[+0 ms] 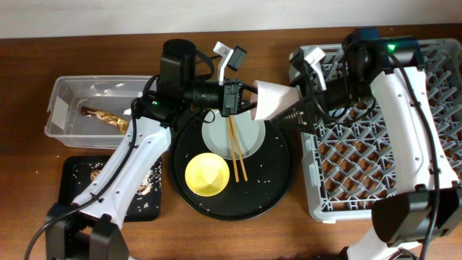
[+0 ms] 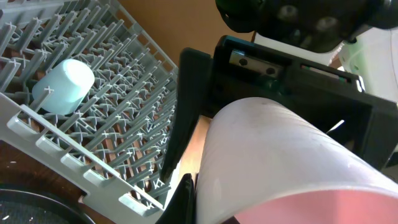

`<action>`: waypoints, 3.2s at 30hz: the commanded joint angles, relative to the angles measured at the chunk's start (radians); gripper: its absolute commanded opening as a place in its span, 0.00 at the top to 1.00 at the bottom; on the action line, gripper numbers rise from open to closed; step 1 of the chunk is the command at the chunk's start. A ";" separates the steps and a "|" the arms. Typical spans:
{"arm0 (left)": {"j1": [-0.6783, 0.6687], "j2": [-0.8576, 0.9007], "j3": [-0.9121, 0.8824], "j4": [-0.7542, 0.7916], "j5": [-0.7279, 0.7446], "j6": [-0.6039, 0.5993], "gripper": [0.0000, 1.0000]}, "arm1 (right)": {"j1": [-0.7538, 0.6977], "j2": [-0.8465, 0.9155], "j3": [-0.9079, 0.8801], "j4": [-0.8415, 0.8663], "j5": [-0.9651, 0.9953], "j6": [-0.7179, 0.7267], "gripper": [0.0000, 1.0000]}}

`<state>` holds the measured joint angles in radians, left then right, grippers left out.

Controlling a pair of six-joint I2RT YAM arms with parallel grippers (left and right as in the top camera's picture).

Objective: Sort waste into correct bins and load items into the dishwasher rack
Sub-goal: 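Pass the pink cup from the left gripper to the right gripper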

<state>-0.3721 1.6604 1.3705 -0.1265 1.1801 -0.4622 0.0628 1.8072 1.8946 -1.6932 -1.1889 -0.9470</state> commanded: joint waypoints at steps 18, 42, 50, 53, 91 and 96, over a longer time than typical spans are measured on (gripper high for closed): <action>-0.001 -0.004 0.001 -0.001 0.009 0.003 0.98 | -0.063 -0.019 0.018 -0.006 -0.039 -0.010 0.26; -0.001 -0.004 0.001 -0.001 0.037 0.003 1.00 | -0.064 -0.019 0.018 0.053 -0.041 -0.010 0.14; -0.001 -0.004 0.001 -0.001 0.036 0.003 1.00 | -0.064 -0.019 0.018 0.074 -0.080 -0.010 0.22; -0.001 -0.004 0.001 -0.001 0.036 0.003 0.95 | -0.064 -0.019 0.018 0.074 -0.080 -0.010 0.34; 0.001 -0.004 0.001 0.169 0.088 -0.126 1.00 | -0.045 -0.019 0.018 0.024 -0.157 -0.022 0.27; 0.000 -0.004 0.001 0.250 0.108 -0.190 1.00 | -0.043 -0.019 0.018 0.024 -0.185 -0.022 0.30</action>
<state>-0.3645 1.6608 1.3689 0.1081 1.2095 -0.5961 0.0265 1.7962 1.8957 -1.6730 -1.3304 -0.9680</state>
